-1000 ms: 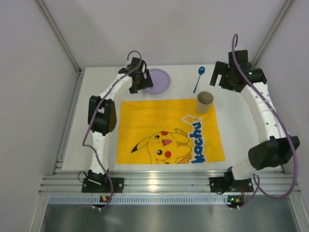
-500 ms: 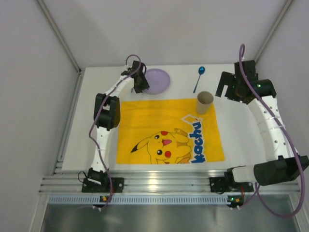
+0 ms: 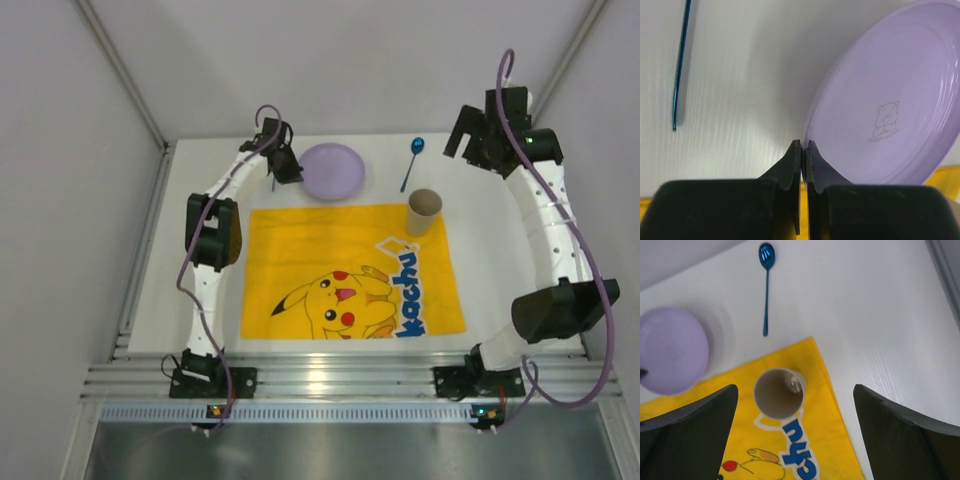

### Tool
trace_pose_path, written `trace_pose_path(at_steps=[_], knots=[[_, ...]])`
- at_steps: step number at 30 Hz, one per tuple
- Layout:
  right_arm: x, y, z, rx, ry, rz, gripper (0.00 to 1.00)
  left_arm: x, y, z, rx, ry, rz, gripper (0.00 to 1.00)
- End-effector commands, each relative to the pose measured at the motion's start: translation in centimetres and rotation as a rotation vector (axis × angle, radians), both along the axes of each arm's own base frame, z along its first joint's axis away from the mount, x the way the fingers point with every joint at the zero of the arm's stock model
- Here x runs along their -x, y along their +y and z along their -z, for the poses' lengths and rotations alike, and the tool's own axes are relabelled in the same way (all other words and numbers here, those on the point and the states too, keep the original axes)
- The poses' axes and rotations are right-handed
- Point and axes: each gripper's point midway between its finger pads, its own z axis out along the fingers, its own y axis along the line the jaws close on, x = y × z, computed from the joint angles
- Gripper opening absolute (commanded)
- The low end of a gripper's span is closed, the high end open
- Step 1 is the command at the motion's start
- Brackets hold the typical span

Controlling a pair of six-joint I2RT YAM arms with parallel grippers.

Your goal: Set the dinner table for one person

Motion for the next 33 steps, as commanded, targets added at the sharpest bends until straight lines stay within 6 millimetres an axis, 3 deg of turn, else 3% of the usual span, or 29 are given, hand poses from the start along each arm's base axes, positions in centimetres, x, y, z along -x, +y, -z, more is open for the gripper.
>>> trace_pose_path(at_steps=[1,3,4,5,6,7,8,9,10,11,12,13,14,15,16,17,19,23,24,25,26,28,30,33], knots=[[-3.6,-1.3,-7.0,-0.068,-0.28,0.095,1.0,2.4,-1.8,-11.4,0.12,-0.166,0.118,0.0],[-5.5,-2.0,-7.9,-0.133,-0.344,0.128,1.0,5.4,-2.2,-11.4,0.122,-0.132,0.172,0.0],[-7.1,-1.2,-6.1,-0.224,-0.3,0.108,1.0,6.6,-2.3,-11.1,0.122,-0.116,0.189,0.0],[-7.9,-3.0,-5.4,-0.277,-0.285,0.125,1.0,8.5,-2.3,-9.4,0.119,-0.069,0.222,0.0],[-8.7,-2.6,-4.4,-0.342,-0.263,0.086,1.0,9.8,-2.7,-10.7,0.124,-0.088,0.252,0.0],[-9.6,-0.6,-2.9,-0.439,-0.223,-0.024,1.0,10.9,-2.8,-10.4,0.116,-0.079,0.271,0.0],[-10.8,-0.8,-3.0,-0.46,-0.262,-0.052,1.0,13.0,-3.2,-8.6,0.089,-0.038,0.314,0.0],[-11.8,-0.6,-1.2,-0.472,-0.234,-0.056,1.0,14.1,-3.4,-9.3,0.078,-0.054,0.337,0.0],[-12.5,-0.7,-0.7,-0.475,-0.232,-0.056,1.0,15.2,-3.6,-8.7,0.063,-0.042,0.358,0.0],[-13.1,-0.6,-0.3,-0.473,-0.226,-0.061,1.0,17.5,-4.1,-6.6,0.043,0.01,0.396,0.0],[-13.9,-0.7,-0.8,-0.472,-0.241,-0.066,1.0,18.5,-4.5,-6.7,0.04,0.002,0.421,0.0],[-15.0,-0.3,1.5,-0.494,-0.187,-0.072,1.0,19.7,-4.9,-6.0,0.036,0.023,0.447,0.0],[-15.6,0.0,2.1,-0.507,-0.173,-0.087,1.0,21.8,-5.5,-4.3,0.019,0.072,0.487,0.0],[-16.6,0.5,0.8,-0.518,-0.198,-0.116,1.0,22.8,-5.9,-3.7,0.014,0.088,0.509,0.0],[-17.4,1.0,4.0,-0.547,-0.117,-0.122,1.0,23.7,-6.2,-3.0,0.009,0.106,0.527,0.0],[-18.0,1.8,4.6,-0.553,-0.097,-0.139,1.0,25.4,-6.6,-1.7,-0.006,0.141,0.556,0.0],[-19.1,2.3,6.3,-0.538,-0.061,-0.143,1.0,26.4,-6.7,-0.5,-0.031,0.166,0.56,0.0],[-19.8,3.4,9.6,-0.479,-0.006,-0.128,1.0,27.6,-6.9,1.1,-0.031,0.211,0.559,0.57],[-20.0,3.5,10.2,-0.463,0.003,-0.122,1.0,27.6,-6.9,1.1,-0.034,0.208,0.555,0.68],[-20.1,2.7,12.3,-0.421,0.041,-0.095,1.0,27.7,-6.8,1.1,-0.041,0.206,0.551,0.75],[-19.8,4.8,13.2,-0.397,0.068,-0.126,1.0,27.8,-6.7,1.2,-0.048,0.21,0.54,0.78],[-20.1,5.3,15.4,-0.343,0.114,-0.128,1.0,28.0,-6.4,1.1,-0.049,0.21,0.524,0.79],[-20.4,7.1,17.1,-0.31,0.138,-0.154,1.0,28.7,-5.9,1.0,-0.054,0.216,0.505,0.79],[-20.4,8.8,18.8,-0.218,0.154,-0.142,1.0,30.1,-4.8,1.8,-0.061,0.246,0.469,0.78]])
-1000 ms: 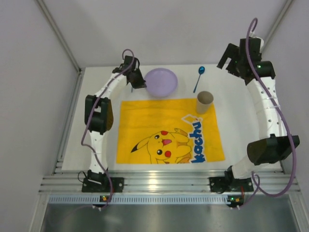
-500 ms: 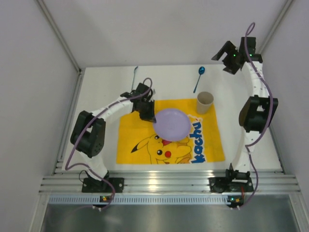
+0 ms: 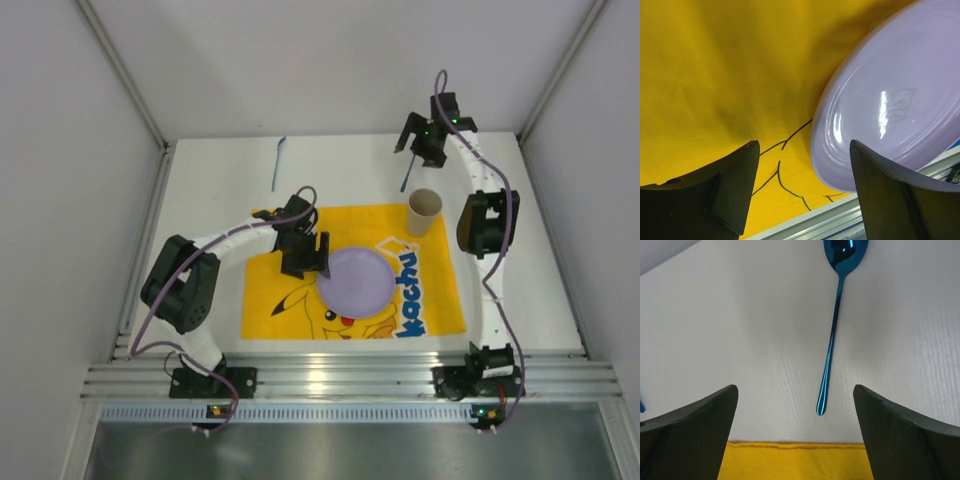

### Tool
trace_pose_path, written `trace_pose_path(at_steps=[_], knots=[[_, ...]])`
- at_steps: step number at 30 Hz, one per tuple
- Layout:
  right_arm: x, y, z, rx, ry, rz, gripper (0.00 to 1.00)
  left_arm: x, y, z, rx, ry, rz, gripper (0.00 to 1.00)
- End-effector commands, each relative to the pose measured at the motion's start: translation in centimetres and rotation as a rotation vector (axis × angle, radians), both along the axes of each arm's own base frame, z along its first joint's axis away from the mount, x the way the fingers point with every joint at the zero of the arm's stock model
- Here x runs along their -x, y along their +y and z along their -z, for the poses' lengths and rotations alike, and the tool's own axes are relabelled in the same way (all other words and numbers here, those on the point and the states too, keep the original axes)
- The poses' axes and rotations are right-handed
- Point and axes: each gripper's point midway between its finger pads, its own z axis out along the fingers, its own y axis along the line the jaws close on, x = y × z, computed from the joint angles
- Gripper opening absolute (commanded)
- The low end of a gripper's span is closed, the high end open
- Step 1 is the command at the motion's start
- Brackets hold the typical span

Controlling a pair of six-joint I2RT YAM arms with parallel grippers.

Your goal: Set the dinner table for one person

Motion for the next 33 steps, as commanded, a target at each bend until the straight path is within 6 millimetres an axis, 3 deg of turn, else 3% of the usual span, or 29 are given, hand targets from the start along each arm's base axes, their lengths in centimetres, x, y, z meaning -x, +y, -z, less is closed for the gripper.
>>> trace_pose_path(at_steps=[1,8,15,16,19,23,27,33], knots=[[0.5,1.8,1.5,0.141,0.02,-0.016,1.0,0.7,0.9,-1.2,0.005,-0.038,-0.055,0.78],[0.2,0.2,4.4,0.262,0.054,0.057,0.92,2.6,2.7,-1.1,-0.023,-0.038,-0.105,0.77],[1.8,-1.0,7.9,0.339,0.16,0.057,0.75,3.3,3.5,-0.6,-0.035,-0.034,-0.135,0.77],[2.0,-1.1,8.3,0.35,0.171,0.052,0.68,3.3,3.6,-0.5,-0.038,-0.033,-0.142,0.77],[2.3,-1.5,9.2,0.406,0.196,0.036,0.54,3.5,4.1,-0.6,-0.05,-0.04,-0.158,0.77],[2.4,-1.3,9.4,0.49,0.192,-0.003,0.43,3.7,4.5,-0.7,-0.055,-0.049,-0.171,0.77],[2.8,-0.8,10.5,0.522,0.212,-0.038,0.42,3.7,4.8,-0.6,-0.066,-0.048,-0.184,0.77],[3.5,-1.6,11.9,0.435,0.269,-0.009,0.27,3.9,4.9,-0.5,-0.076,-0.036,-0.184,0.77]])
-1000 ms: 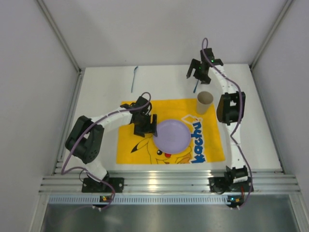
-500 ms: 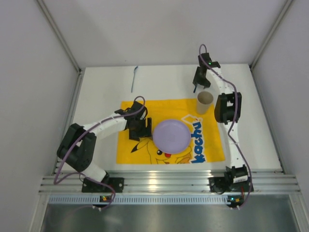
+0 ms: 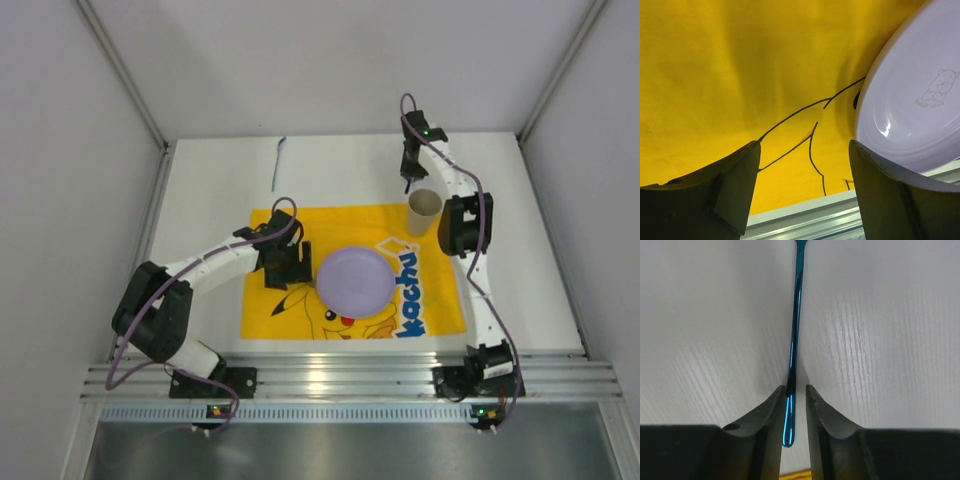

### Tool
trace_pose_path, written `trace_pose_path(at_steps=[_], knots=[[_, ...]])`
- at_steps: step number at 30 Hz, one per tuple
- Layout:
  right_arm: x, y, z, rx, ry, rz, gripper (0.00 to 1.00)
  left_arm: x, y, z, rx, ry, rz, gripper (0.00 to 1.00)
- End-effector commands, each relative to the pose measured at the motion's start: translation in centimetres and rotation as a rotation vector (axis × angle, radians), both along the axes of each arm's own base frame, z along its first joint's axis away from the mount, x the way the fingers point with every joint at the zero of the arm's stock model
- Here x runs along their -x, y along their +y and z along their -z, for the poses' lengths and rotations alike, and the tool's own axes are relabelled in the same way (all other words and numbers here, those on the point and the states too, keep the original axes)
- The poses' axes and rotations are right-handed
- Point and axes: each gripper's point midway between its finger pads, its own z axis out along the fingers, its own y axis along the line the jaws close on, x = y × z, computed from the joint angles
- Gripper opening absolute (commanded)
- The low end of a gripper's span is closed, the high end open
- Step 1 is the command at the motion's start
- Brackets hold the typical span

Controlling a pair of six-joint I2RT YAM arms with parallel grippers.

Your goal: Set the dinner table for one person

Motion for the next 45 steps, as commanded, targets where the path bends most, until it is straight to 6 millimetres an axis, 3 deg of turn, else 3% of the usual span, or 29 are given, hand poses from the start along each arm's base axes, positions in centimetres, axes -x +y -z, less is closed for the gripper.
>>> trace_pose_path(at_steps=[1,3,7,15,17,20,27,29,31,33,34,35,37,38,40,42,43,44,45], knots=[[1.4,-1.6,3.2,-0.035,0.105,0.042,0.22,0.1,0.2,-0.4,-0.001,-0.009,-0.013,0.77],[1.3,-1.9,3.4,-0.087,0.108,0.069,0.18,0.1,0.1,-0.5,-0.003,-0.004,-0.004,0.77],[1.6,-3.1,3.6,-0.105,0.122,0.095,0.0,-0.3,-0.1,-0.8,-0.011,-0.001,0.01,0.77],[2.5,-3.8,4.3,-0.091,0.158,0.077,0.0,0.1,0.1,-0.7,-0.022,0.021,0.008,0.77],[2.1,-4.0,3.5,-0.088,0.134,0.08,0.0,-0.1,0.1,-1.0,-0.026,0.016,0.011,0.77],[0.5,-4.9,-0.1,-0.091,0.034,0.098,0.0,-0.3,0.1,-1.4,-0.035,0.017,0.016,0.77],[-0.4,-10.5,-6.8,-0.064,-0.102,0.183,0.0,-1.5,-0.5,-2.2,-0.045,0.002,0.057,0.77],[0.4,-11.8,-7.1,-0.05,-0.09,0.193,0.0,-1.6,-0.7,-2.0,-0.049,0.012,0.071,0.77],[1.3,-14.7,-7.0,-0.043,-0.077,0.236,0.0,-2.2,-1.0,-2.0,-0.051,0.009,0.086,0.77],[2.7,-15.3,-6.4,-0.048,-0.047,0.244,0.0,-2.7,-1.5,-2.3,-0.043,0.002,0.1,0.77],[3.8,-15.8,-5.2,-0.048,-0.011,0.257,0.0,-2.8,-1.6,-2.1,-0.047,0.008,0.109,0.77],[4.1,-16.0,-6.0,-0.049,-0.024,0.258,0.0,-2.9,-1.8,-2.1,-0.042,0.011,0.117,0.77],[5.9,-16.3,-4.6,-0.045,0.028,0.265,0.0,-3.5,-2.2,-2.0,-0.04,0.008,0.132,0.77],[6.4,-16.4,-5.2,-0.041,0.021,0.259,0.0,-3.6,-2.5,-2.0,-0.037,0.01,0.14,0.77],[8.1,-16.4,-4.7,-0.039,0.053,0.258,0.0,-4.2,-2.9,-2.1,-0.031,0.007,0.157,0.76],[11.1,-16.0,-3.9,-0.049,0.099,0.25,0.0,-4.6,-3.3,-2.3,-0.023,-0.002,0.171,0.76],[13.7,-15.7,-1.9,-0.052,0.166,0.251,0.0,-4.8,-3.4,-2.1,-0.024,0.002,0.172,0.76],[14.1,-15.6,-3.2,-0.058,0.125,0.249,0.0,-5.0,-3.6,-2.1,-0.022,-0.002,0.177,0.76],[14.9,-15.2,-3.2,-0.07,0.126,0.24,0.0,-5.2,-3.8,-2.2,-0.015,-0.004,0.179,0.76]])
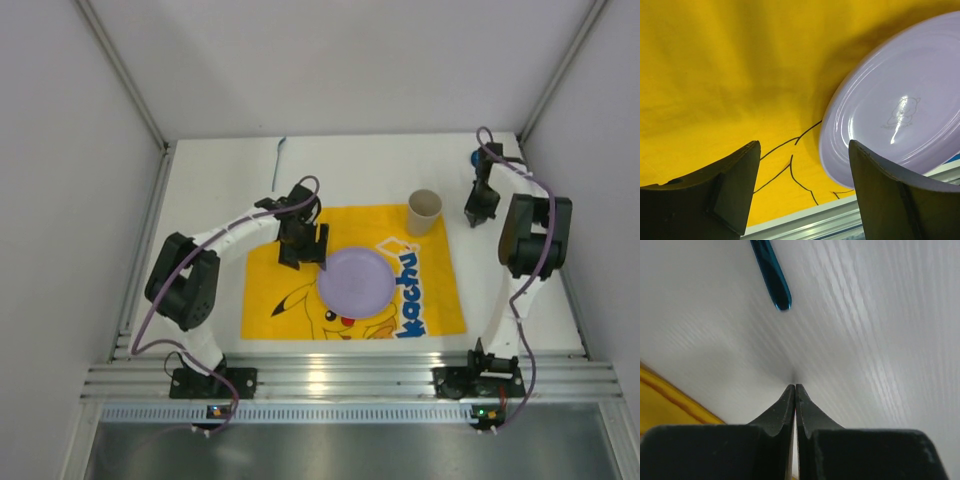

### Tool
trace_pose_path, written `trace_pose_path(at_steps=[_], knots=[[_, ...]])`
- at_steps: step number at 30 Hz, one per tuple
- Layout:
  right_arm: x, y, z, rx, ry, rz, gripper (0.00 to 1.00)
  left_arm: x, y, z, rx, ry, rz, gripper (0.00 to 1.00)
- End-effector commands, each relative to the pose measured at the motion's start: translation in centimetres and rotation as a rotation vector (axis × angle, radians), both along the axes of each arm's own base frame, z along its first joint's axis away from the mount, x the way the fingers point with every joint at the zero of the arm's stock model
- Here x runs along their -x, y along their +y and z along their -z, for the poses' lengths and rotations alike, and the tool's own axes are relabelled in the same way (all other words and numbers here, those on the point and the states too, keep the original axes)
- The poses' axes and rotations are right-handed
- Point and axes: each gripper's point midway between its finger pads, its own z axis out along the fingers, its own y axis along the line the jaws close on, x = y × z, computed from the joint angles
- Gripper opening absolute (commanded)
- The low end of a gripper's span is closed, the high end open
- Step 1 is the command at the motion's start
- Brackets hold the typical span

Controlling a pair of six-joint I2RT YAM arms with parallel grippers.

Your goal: Set the dinner table for one person

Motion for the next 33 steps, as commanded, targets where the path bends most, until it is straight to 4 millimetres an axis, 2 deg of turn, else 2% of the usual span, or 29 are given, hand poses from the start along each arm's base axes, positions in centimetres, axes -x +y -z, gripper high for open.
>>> trace_pose_path(at_steps=[1,2,3,4,6,7,8,9,10,11,12,13,14,15,16,17,18,19,20,22,25,29,30,32,33], knots=[[1.9,0.9,-2.6,-0.013,-0.084,-0.032,0.0,-0.8,-1.1,-0.7,0.034,-0.017,0.042,0.76],[1.5,1.1,-4.2,-0.027,-0.148,-0.04,0.0,-0.9,-1.4,-0.7,0.039,-0.017,0.045,0.76],[1.5,1.2,-4.6,-0.037,-0.164,-0.039,0.09,-1.1,-1.5,-0.8,0.042,-0.019,0.045,0.76],[0.7,0.9,-5.6,-0.043,-0.2,-0.033,0.41,-1.1,-1.6,-0.7,0.047,-0.018,0.047,0.76],[-0.5,0.4,-6.5,-0.04,-0.226,-0.029,0.61,-1.3,-1.8,-0.8,0.05,-0.02,0.053,0.76],[-2.4,0.0,-8.5,-0.028,-0.282,-0.038,0.62,-1.3,-1.9,-0.8,0.054,-0.02,0.055,0.76],[-2.9,-0.2,-7.4,-0.031,-0.239,-0.035,0.63,-1.4,-1.9,-0.8,0.054,-0.02,0.054,0.76],[-3.7,-0.6,-7.6,-0.029,-0.245,-0.033,0.63,-1.4,-1.9,-0.8,0.053,-0.02,0.055,0.76],[-5.6,-0.9,-9.3,-0.019,-0.295,-0.038,0.63,-1.5,-1.9,-0.7,0.052,-0.021,0.055,0.76],[-6.3,-1.1,-7.9,-0.019,-0.269,-0.037,0.63,-1.4,-1.8,-0.6,0.047,-0.017,0.056,0.76],[-7.2,-1.3,-7.8,-0.02,-0.278,-0.039,0.63,-1.3,-1.8,-0.7,0.045,-0.017,0.056,0.76],[-8.9,-1.6,-9.0,-0.01,-0.323,-0.044,0.63,-1.4,-1.7,-0.6,0.043,-0.015,0.054,0.76],[-9.5,-1.9,-6.8,-0.007,-0.285,-0.038,0.63,-1.2,-1.5,-0.6,0.034,-0.011,0.052,0.76],[-10.3,-2.3,-6.1,-0.006,-0.282,-0.028,0.62,-1.2,-1.4,-0.7,0.031,-0.011,0.05,0.76],[-11.7,-2.6,-7.1,-0.006,-0.319,-0.017,0.61,-1.1,-1.3,-0.6,0.026,-0.01,0.048,0.76],[-12.4,-2.8,-4.3,-0.015,-0.28,-0.01,0.61,-1.1,-1.2,-0.7,0.023,-0.01,0.044,0.76],[-13.0,-3.0,-3.9,-0.017,-0.281,-0.002,0.6,-1.0,-1.1,-0.6,0.018,-0.007,0.042,0.76],[-14.5,-3.2,-5.1,-0.016,-0.33,0.009,0.59,-0.9,-1.0,-0.6,0.014,-0.005,0.041,0.76],[-14.7,-3.3,-3.1,-0.021,-0.303,0.018,0.59,-1.0,-0.9,-0.6,0.009,-0.005,0.038,0.76],[-15.7,-3.6,-2.9,-0.026,-0.334,0.038,0.58,-0.9,-0.6,-0.4,-0.011,-0.002,0.026,0.76],[-15.9,-4.2,-2.2,-0.009,-0.331,0.051,0.56,-1.0,-0.2,-0.5,-0.025,-0.01,-0.001,0.76],[-15.4,-4.6,-1.7,0.011,-0.309,0.043,0.51,-0.9,0.2,-0.4,-0.037,-0.009,-0.035,0.76],[-15.1,-4.8,-1.2,0.011,-0.29,0.038,0.45,-0.9,0.2,-0.5,-0.036,-0.011,-0.04,0.76],[-14.5,-4.7,-0.7,0.006,-0.265,0.032,0.4,-0.9,0.2,-0.3,-0.035,-0.007,-0.053,0.76],[-13.8,-4.7,0.2,0.002,-0.235,0.033,0.36,-1.0,0.1,-0.3,-0.032,-0.005,-0.059,0.76]])
